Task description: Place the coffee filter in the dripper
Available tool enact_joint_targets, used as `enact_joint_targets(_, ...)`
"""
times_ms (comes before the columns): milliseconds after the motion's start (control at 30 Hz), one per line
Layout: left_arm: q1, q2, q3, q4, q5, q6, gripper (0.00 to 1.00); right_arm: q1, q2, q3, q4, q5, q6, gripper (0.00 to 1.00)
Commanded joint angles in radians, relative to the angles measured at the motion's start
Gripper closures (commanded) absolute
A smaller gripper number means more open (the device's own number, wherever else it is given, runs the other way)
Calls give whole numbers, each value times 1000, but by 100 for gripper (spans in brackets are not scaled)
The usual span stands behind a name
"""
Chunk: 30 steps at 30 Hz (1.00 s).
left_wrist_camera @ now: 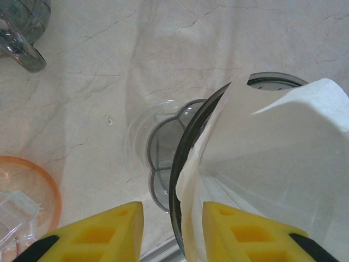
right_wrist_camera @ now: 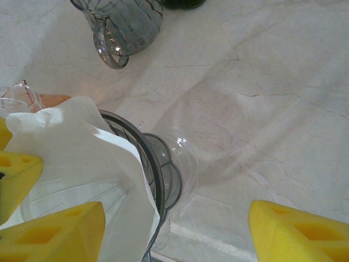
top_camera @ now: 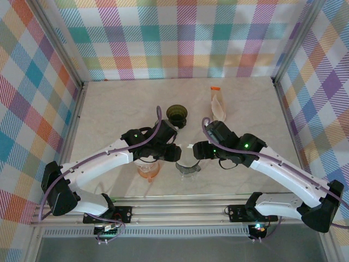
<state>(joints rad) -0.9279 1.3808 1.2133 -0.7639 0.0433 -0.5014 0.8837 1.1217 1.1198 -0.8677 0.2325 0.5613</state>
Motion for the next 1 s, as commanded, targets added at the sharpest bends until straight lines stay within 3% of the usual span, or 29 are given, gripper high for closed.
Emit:
enact_joint_targets(0,-12,-20,-4,-3,16,-4,64,-5,-13,-5,10,25,-8,30)
enact_joint_targets(367,-12,-58,17,-3,15,-11,53,-5,-43,13,-5,59,-8,29)
enact_joint_targets(633,-12,-133,74,-6,-1,-6,37,-4,-104,3,-30,104,1,29)
enact_joint_targets(833,-12,-251,71,6,-80,3,22,-5,-233,-105,25,88,16,26)
enact_joint_targets(967,-12,-351,37,0,-190,6,15,-5,-335,-224,76,45,23,24)
